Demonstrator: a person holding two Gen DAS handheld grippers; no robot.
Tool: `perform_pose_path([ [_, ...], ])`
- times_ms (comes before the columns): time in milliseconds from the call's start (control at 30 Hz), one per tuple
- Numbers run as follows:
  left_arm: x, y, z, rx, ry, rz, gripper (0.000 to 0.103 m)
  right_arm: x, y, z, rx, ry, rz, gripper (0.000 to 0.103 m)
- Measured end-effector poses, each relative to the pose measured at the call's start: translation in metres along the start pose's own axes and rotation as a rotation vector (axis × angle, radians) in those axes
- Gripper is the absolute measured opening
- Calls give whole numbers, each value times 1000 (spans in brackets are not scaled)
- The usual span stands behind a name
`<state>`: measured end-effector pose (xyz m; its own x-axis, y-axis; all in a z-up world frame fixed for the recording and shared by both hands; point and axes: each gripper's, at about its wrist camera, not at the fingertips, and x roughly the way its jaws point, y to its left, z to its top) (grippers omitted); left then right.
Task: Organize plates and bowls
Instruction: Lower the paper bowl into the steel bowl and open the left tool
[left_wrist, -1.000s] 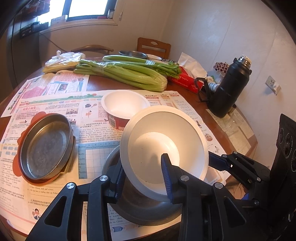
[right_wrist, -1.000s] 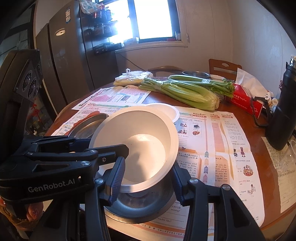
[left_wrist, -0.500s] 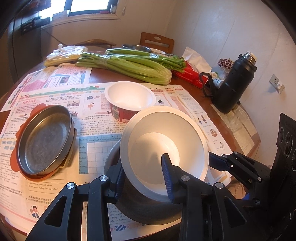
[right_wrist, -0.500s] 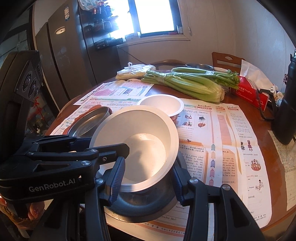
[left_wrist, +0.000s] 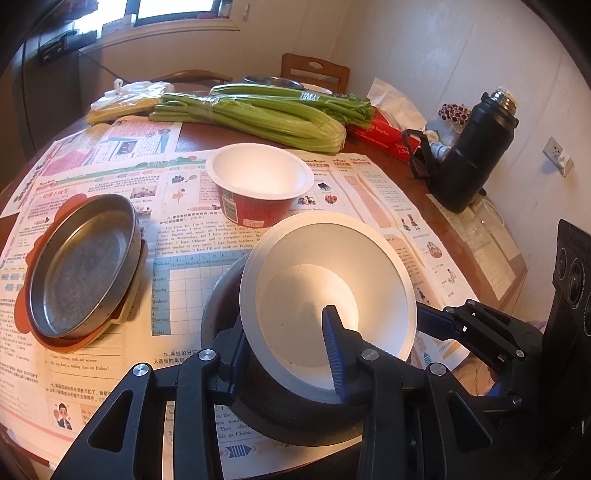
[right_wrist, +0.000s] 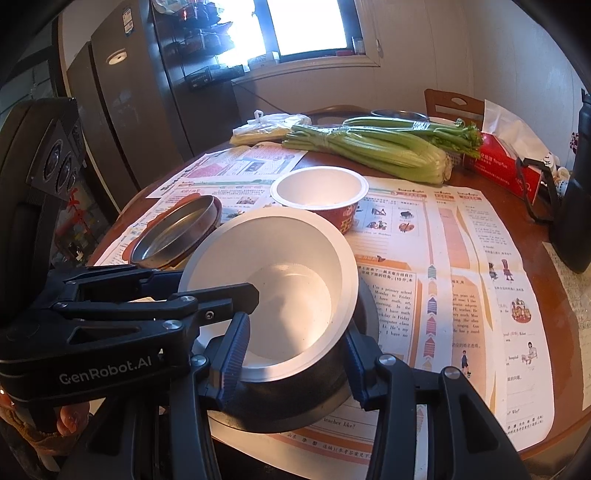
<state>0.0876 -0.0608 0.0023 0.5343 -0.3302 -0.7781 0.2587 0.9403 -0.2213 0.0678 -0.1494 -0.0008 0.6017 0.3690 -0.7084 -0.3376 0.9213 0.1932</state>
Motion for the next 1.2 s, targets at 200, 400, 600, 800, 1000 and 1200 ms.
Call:
perform_pose_path([
  [200, 2, -1, -1, 3, 7, 0, 38, 1, -2, -3, 5, 7, -1, 48],
  [400, 5, -1, -1, 3, 15, 2, 38, 1, -3, -5, 8, 11, -2, 48],
  [600, 9, 0, -2, 5, 23, 8, 38, 5, -2, -6, 9, 24, -12, 48],
  [800, 11, -1, -2, 10, 26, 16, 38, 8, -2, -6, 10, 31, -17, 48],
  [1000, 12, 1, -2, 8, 29, 16, 38, 8, -2, -7, 9, 31, -19, 49],
  [1200, 12, 4, -1, 3, 31, 18, 38, 7, -1, -7, 1, 25, -29, 48],
])
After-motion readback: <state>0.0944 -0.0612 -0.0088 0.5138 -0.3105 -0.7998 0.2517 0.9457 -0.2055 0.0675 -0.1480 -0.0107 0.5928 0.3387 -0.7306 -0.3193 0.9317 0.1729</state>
